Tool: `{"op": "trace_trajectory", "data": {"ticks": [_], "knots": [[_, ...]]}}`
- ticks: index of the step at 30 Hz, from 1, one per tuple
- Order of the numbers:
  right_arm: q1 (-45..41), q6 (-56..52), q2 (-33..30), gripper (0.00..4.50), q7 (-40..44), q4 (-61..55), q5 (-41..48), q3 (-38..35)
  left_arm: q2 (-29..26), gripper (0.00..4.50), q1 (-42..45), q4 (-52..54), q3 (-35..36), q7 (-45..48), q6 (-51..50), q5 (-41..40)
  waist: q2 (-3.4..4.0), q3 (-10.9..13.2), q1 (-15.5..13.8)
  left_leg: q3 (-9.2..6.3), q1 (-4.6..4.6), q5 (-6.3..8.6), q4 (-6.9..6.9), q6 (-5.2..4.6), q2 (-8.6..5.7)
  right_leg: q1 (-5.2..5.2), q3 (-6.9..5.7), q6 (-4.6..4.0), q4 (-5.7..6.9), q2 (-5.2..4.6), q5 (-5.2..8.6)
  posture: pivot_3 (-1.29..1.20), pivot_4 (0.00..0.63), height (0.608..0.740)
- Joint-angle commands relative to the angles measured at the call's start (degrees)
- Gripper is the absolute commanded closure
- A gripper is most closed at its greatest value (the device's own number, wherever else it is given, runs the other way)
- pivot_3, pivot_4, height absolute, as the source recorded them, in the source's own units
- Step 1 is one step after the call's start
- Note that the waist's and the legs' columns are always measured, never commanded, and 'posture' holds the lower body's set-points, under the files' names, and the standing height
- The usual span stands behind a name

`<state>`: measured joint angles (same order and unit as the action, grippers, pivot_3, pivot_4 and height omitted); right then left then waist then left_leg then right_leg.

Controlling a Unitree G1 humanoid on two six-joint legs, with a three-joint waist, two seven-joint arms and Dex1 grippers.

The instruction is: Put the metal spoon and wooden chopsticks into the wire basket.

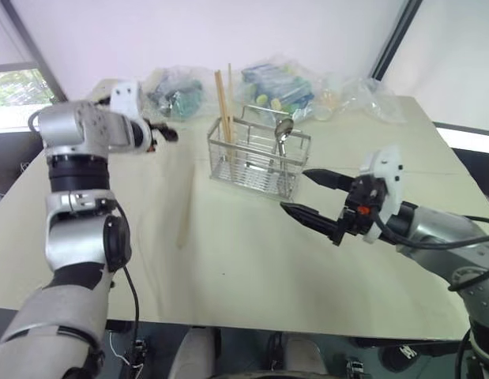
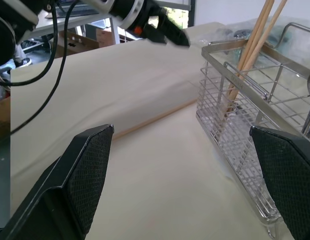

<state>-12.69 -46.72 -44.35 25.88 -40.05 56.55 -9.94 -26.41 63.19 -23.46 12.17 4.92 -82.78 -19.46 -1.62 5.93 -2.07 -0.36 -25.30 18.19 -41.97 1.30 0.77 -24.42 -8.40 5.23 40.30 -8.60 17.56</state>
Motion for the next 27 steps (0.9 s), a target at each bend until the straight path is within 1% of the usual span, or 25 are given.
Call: {"op": "trace_trajectory", "data": {"ticks": [1,5,11,15,25,27], "knots": [[-0.9,1.6,0.5,0.00,0.8,-0.2,-0.8,-0.2,0.2,0.04,-1.3,7.4,-1.4,1.0,-7.0,-0.6,-0.01,0.0,-0.1,-0.01,-0.02,-0.16,0.00,0.29,0.01,-0.02,0.00,0.00,0.00,0.00,0.00,0.00,0.150,0.628],[-0.7,1.7,1.0,0.00,1.1,-0.4,-1.8,0.4,1.3,0.04,-3.4,9.5,-3.2,2.0,-9.7,-0.6,0.00,0.0,-0.2,-0.03,0.02,-0.16,0.00,0.29,0.02,-0.01,0.00,-0.01,-0.05,-0.05,0.00,0.00,0.150,0.628],[-0.1,1.4,2.0,0.00,0.4,-1.5,-1.7,0.4,3.4,0.04,-5.0,9.5,-6.1,3.6,-9.2,0.1,0.01,0.0,-0.1,-0.06,0.05,-0.12,-0.01,0.20,0.08,-0.02,0.06,-0.11,-0.03,-0.07,-0.05,0.00,0.150,0.628],[0.4,1.4,1.9,0.00,0.2,-1.2,-1.5,-0.8,4.3,0.04,-7.5,9.8,-9.8,5.0,-8.3,0.3,0.08,0.0,-0.1,-0.01,0.04,-0.13,-0.01,0.20,0.08,-0.02,0.09,-0.12,-0.02,-0.09,-0.06,0.00,0.150,0.628],[0.6,1.4,2.1,0.00,-0.4,-1.6,-1.6,-0.7,7.9,0.04,-7.3,4.7,-7.5,4.8,-7.5,2.5,0.10,-0.1,-0.2,-0.01,0.02,-0.12,-0.02,0.17,0.07,-0.03,0.08,-0.13,-0.04,-0.09,-0.06,0.00,0.150,0.628],[0.7,1.3,2.1,0.00,-0.6,-1.7,-1.6,-0.7,8.3,0.57,-6.8,4.0,-6.7,4.8,-7.1,2.9,0.11,-0.1,-0.2,-0.02,0.02,-0.11,-0.02,0.16,0.07,-0.03,0.08,-0.13,-0.04,-0.09,-0.06,0.00,0.150,0.628]]}}
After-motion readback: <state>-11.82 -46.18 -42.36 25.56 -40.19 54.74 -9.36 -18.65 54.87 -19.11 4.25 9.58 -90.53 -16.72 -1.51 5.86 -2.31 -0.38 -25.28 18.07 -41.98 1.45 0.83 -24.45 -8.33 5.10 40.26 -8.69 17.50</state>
